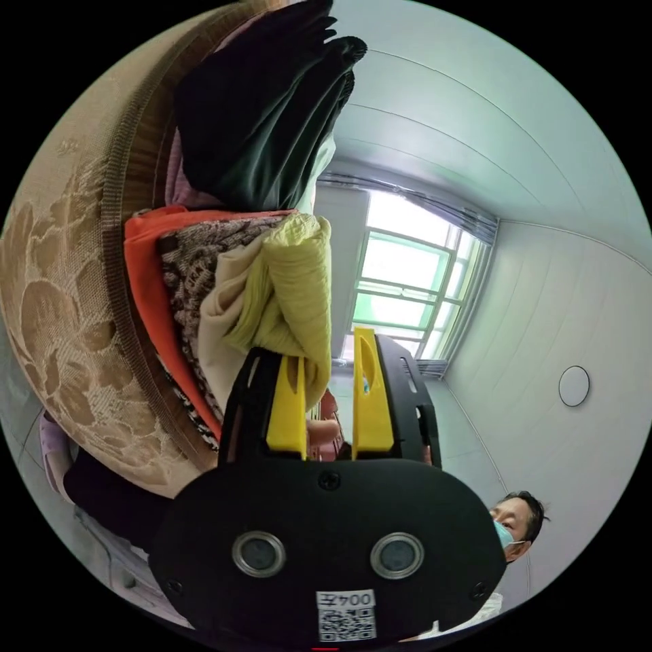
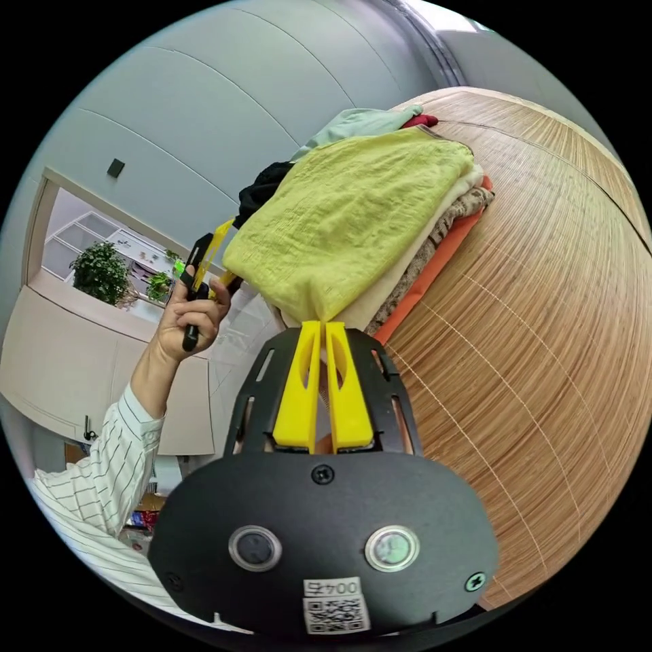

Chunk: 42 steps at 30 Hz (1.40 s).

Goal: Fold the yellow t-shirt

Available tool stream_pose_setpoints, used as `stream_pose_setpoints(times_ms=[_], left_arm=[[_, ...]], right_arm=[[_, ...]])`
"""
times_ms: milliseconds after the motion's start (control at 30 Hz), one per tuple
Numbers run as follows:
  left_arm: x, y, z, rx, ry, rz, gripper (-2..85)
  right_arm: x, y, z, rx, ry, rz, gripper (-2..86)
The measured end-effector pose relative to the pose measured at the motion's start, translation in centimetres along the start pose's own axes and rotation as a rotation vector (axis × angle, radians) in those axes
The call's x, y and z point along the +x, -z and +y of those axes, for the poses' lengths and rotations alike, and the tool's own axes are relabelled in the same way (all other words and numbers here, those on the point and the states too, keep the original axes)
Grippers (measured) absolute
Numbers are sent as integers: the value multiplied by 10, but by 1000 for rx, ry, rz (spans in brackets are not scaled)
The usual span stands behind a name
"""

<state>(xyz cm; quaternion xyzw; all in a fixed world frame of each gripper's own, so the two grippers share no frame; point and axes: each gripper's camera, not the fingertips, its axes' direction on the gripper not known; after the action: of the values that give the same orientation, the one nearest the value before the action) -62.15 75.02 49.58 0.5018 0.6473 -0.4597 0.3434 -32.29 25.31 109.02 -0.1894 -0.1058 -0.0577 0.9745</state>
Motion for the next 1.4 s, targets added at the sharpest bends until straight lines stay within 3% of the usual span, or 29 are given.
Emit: stream_pose_setpoints(times_ms=[67, 267, 433, 533, 700, 767, 933, 1033, 1167, 1300, 1400], left_arm=[[8, 0, 2, -17, -43, -69, 138], [58, 0, 26, 0, -280, -546, 170], [69, 23, 66, 214, -357, -931, 187], [85, 24, 108, 391, -504, -949, 182], [113, -77, 162, 347, -924, -899, 156], [103, -118, 166, 294, -971, -889, 151], [22, -181, 163, 170, -939, -1060, 158], [-20, -189, 172, 138, -966, -1129, 167], [-27, -188, 184, 167, -954, -1066, 175], [-4, -159, 230, 286, -954, -848, 173], [-6, -147, 282, 225, -982, -677, 132]], right_arm=[[-11, 11, 0, 6, 20, 27, -2], [-8, -3, 7, -68, -4, -3, 6], [-2, -9, 13, -119, -7, -85, 51], [-8, 8, 29, -110, 41, -43, 77], [-18, 49, 48, 237, 50, 81, 51], [-30, 43, 42, 317, 107, 124, 43], [-35, -14, 34, 171, 183, 223, 45], [-32, -23, 44, 210, 198, 219, 46], [-29, -9, 48, 219, 189, 161, 52], [-18, 43, 78, 328, 119, 124, 38], [15, 91, 130, 358, 23, 119, 10]])
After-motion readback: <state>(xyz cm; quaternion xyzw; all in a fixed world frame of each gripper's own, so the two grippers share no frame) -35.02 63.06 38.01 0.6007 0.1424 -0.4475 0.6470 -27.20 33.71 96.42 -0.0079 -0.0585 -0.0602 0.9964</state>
